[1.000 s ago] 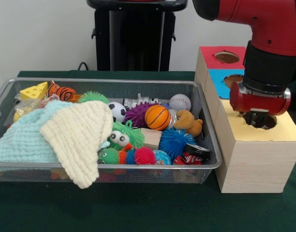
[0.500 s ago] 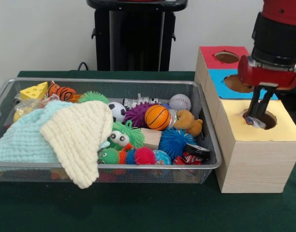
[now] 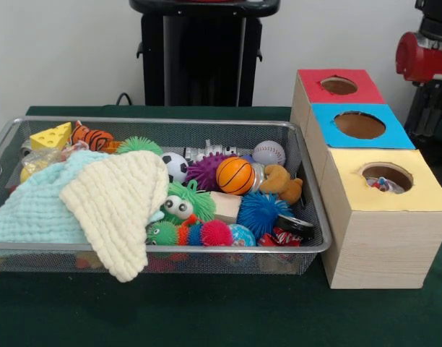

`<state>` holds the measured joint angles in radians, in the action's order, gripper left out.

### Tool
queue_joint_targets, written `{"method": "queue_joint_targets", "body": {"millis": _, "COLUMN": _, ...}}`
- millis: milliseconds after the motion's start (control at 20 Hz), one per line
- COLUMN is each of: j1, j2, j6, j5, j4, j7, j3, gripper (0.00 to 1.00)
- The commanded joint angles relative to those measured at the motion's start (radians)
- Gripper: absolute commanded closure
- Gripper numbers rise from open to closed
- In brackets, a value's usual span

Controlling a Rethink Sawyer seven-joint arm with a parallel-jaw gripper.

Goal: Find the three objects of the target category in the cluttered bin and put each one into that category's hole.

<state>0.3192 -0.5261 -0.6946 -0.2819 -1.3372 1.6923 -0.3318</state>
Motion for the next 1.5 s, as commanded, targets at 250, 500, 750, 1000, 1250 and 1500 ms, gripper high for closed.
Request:
{"method": "queue_joint_targets", "body": {"millis": 250, "j1": -0.041, "j2": -0.004, "j6": 0.011, "j5": 0.005, "j4": -0.166, "j7": 0.166, "j3": 0.087, "gripper": 1.00}}
{"method": "queue_joint_targets", "body": {"millis": 500, "j1": -0.076, "j2": 0.018, "j6": 0.044, "j5": 0.009, "j4": -0.169, "j7": 0.137, "j3": 0.113, "gripper": 1.00}}
{"method": "queue_joint_targets", "body": {"millis": 750, "j1": -0.101, "j2": 0.047, "j6": 0.034, "j5": 0.013, "j4": -0.132, "j7": 0.129, "j3": 0.128, "gripper": 1.00}}
{"method": "queue_joint_targets", "body": {"millis": 1000, "j1": -0.129, "j2": 0.063, "j6": 0.056, "j5": 0.018, "j4": -0.117, "j7": 0.106, "j3": 0.160, "gripper": 1.00}}
{"method": "queue_joint_targets", "body": {"millis": 1250, "j1": -0.166, "j2": 0.076, "j6": 0.067, "j5": 0.030, "j4": -0.108, "j7": 0.070, "j3": 0.198, "gripper": 1.00}}
{"method": "queue_joint_targets", "body": {"millis": 1500, "j1": -0.191, "j2": 0.076, "j6": 0.076, "j5": 0.048, "j4": -0.109, "j7": 0.057, "j3": 0.213, "gripper": 1.00}}
